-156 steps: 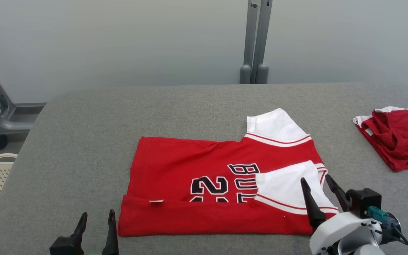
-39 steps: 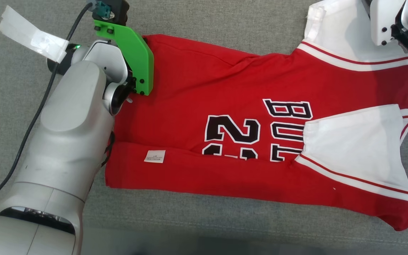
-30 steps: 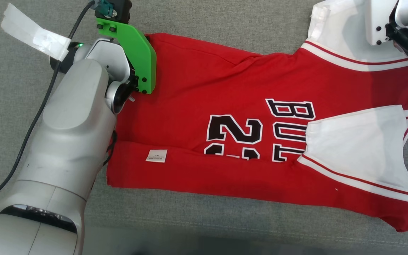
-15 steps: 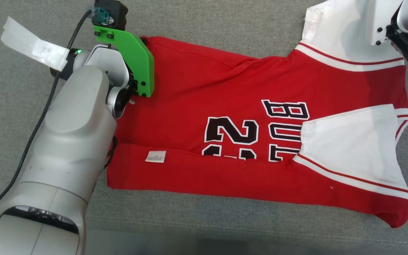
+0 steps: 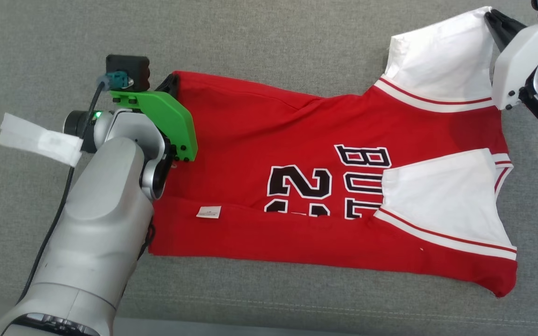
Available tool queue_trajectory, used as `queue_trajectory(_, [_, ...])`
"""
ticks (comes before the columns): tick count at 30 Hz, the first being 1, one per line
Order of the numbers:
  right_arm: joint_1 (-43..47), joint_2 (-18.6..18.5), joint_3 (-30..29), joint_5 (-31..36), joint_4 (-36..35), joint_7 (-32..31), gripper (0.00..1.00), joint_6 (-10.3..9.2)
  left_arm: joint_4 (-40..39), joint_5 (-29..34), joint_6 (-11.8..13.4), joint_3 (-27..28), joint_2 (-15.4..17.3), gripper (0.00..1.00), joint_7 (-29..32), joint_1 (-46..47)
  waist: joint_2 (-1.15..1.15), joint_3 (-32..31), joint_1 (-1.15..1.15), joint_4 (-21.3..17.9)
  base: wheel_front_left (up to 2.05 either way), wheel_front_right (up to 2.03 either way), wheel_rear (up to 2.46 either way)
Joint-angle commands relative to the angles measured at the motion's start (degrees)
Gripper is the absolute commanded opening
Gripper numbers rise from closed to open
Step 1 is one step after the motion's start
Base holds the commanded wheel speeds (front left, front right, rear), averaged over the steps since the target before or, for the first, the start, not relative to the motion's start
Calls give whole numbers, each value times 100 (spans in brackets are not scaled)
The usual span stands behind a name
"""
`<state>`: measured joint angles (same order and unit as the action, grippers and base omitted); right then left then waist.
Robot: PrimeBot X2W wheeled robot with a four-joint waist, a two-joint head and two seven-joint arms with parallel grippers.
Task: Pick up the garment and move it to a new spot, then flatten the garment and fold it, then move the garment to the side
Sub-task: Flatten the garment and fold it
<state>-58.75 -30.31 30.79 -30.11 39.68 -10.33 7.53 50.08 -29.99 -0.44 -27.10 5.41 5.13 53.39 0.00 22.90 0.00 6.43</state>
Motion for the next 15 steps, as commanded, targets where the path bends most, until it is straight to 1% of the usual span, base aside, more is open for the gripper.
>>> queue_trajectory(1, [247,-93,-52,31,-150,115,0,-9,-65,-40,81,34,78,0,-111,-192,0,-313,0,-73,0,0,0])
queue_trajectory(3, [484,-137,-152,19,-344,215,0,-9,-149,-45,173,58,117,0,-226,-371,0,-441,0,-109,0,0,0])
queue_trajectory(7, [1096,-203,-212,-149,-803,187,0,-9,-348,-22,252,22,218,0,-335,-748,0,-726,0,-181,0,0,0])
queue_trajectory(11, [1738,-452,-266,-311,-1387,28,0,-9,-602,3,321,-47,314,0,-307,-1151,0,-954,0,-254,0,0,0])
queue_trajectory(15, [2399,-614,-441,-422,-2086,-86,0,-8,-888,22,431,-100,467,0,-241,-1556,0,-1127,0,-341,0,0,0])
